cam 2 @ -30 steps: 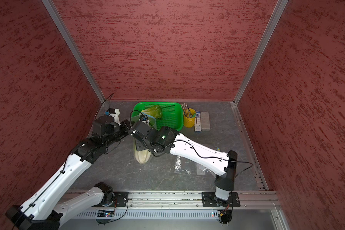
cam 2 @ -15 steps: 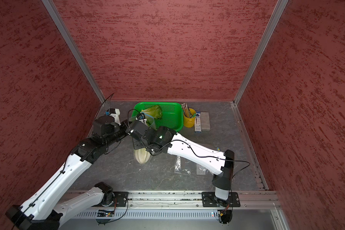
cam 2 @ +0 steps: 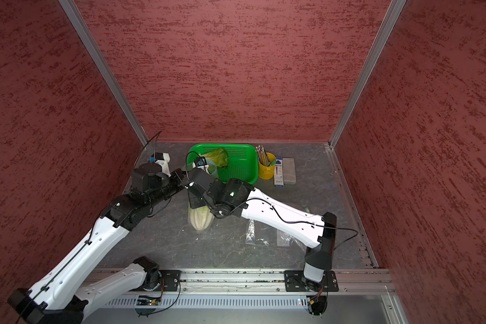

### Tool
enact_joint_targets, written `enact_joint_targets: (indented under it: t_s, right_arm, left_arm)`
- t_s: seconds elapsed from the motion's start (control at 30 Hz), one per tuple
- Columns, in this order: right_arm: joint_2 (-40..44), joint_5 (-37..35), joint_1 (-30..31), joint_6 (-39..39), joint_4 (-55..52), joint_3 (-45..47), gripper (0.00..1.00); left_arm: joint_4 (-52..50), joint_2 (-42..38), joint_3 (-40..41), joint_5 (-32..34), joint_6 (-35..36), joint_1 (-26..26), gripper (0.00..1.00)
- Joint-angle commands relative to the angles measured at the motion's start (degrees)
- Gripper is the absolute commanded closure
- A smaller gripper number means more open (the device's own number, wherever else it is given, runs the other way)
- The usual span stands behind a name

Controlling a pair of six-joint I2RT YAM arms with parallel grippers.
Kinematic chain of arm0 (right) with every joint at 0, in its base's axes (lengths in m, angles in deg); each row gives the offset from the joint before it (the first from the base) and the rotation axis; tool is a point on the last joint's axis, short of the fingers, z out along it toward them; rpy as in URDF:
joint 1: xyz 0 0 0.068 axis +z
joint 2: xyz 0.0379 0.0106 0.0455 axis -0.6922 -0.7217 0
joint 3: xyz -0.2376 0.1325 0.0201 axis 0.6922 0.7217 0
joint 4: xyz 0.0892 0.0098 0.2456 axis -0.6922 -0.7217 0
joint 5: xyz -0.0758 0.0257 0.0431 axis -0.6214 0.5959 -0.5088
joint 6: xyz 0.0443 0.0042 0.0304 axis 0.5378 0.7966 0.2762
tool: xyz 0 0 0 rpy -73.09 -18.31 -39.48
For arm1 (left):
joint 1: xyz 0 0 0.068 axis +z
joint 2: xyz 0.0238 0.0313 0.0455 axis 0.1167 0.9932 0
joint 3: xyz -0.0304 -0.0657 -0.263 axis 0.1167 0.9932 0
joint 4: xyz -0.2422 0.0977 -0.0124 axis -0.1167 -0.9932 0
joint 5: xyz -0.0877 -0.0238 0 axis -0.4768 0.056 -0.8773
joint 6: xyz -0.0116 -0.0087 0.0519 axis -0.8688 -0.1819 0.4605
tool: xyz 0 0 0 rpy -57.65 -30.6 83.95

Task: Put the chinese cabbages into a zipper bag and zip it
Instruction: Zip the zipper on the zipper food storage bag.

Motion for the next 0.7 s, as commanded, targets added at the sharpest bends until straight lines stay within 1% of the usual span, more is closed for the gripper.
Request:
enact_joint_targets:
  t_s: [0.0,0.03,0.13,0.23,0.37,0.5,0.6,0.67]
  right_arm:
    - [3.38,-1.89,-1.05,-3.07,3.48,1.15,0.93]
    - [3.65,-2.02,-1.41,-4.12,3.54,0.98,0.93]
    - [3.96,-2.69,-2.54,-7.8,3.48,-0.5,0.94]
    - [4.26,-3.93,-3.23,-12.75,4.62,-1.29,0.93]
    - [3.03,-3.37,-4.5,-18.66,4.69,-4.66,0.94]
    - [1.99,-5.12,-5.58,-27.83,6.28,-8.07,0.94]
    - [3.65,-4.73,-6.4,-35.85,11.02,-5.33,0.94]
    - [5.34,-3.53,-7.74,-39.43,14.36,-1.94,0.94]
  left_arm:
    - [2.42,-0.05,-0.29,0.1,1.18,-0.02,0.87]
    - [2.39,-0.1,-0.47,0.41,1.59,0.0,0.82]
    - [2.67,-1.31,-1.01,1.66,3.93,0.64,0.61]
    - [2.56,-3.04,-2.25,0.53,7.13,3.82,0.5]
    - [1.41,-5.01,-2.91,-4.04,9.41,10.77,0.47]
    - [0.04,-7.62,-2.36,-7.11,14.3,17.23,0.44]
    - [0.47,-9.59,-0.65,-9.73,17.98,21.96,0.43]
    - [0.91,-10.32,0.74,-12.74,19.07,25.24,0.43]
